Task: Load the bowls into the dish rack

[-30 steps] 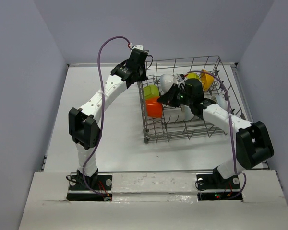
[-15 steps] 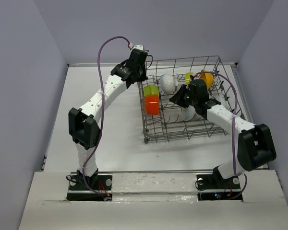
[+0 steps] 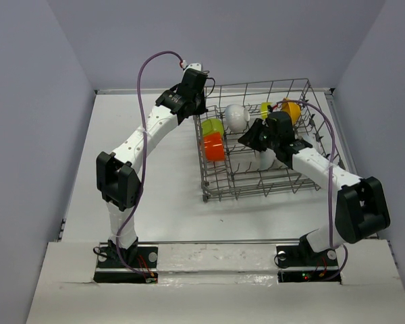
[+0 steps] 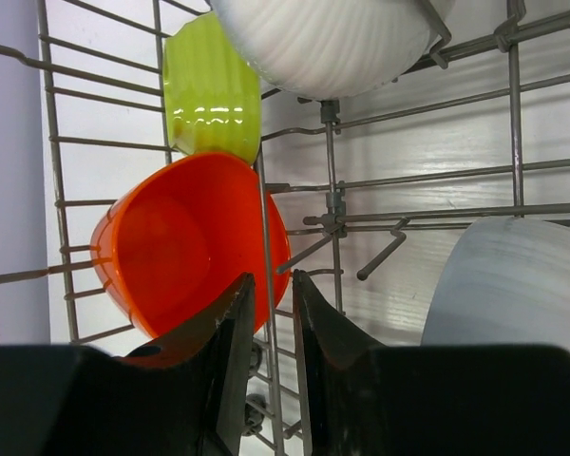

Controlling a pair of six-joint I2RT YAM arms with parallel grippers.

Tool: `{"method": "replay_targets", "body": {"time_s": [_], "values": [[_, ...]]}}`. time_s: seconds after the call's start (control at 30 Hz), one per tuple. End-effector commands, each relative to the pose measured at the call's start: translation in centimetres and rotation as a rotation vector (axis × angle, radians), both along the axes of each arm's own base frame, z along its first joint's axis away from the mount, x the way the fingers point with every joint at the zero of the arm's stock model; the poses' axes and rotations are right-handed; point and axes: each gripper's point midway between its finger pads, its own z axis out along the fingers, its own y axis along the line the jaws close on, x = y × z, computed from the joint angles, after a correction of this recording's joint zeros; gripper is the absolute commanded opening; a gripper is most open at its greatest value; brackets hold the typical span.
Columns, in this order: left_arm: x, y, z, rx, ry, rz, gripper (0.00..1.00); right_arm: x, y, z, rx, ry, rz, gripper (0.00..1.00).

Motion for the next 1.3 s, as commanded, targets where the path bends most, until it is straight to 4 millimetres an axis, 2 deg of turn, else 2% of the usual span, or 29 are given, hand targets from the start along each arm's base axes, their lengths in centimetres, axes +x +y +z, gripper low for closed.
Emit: {"method": "replay_targets", "body": {"time_s": [0.0, 0.23, 0.57, 0.7, 1.07, 1.1, 1.27], "values": [[0.7, -0.3, 6.2, -0.055, -0.155, -0.027, 0.0, 0.4, 1.2, 4.3, 0.042, -0.098, 0.063, 0.29], [0.8, -0.4, 6.1, -0.056, -0.151, -0.029, 0.0, -0.2, 3.8, 6.0, 0.1, -0.12, 0.15, 0.29], [1.0, -0.5, 6.0, -0.056, -0.149, -0.028, 0.0, -0.1, 6.0, 6.1, 0.112, -0.119, 0.199, 0.34], [1.0, -0.5, 5.9, -0.053, -0.146, -0.027, 0.0, 0.3, 6.2, 5.9, 0.112, -0.115, 0.198, 0.36], [1.1, -0.5, 5.8, -0.05, -0.145, -0.026, 0.0, -0.2, 7.6, 5.0, 0.113, -0.09, 0.228, 0.37], [1.0, -0.5, 5.8, -0.049, -0.146, -0.027, 0.0, 0.2, 7.7, 5.7, 0.124, -0.12, 0.229, 0.37], [1.0, -0.5, 5.8, -0.049, -0.146, -0.027, 0.0, 0.2, 7.7, 6.0, 0.127, -0.125, 0.225, 0.37]]}}
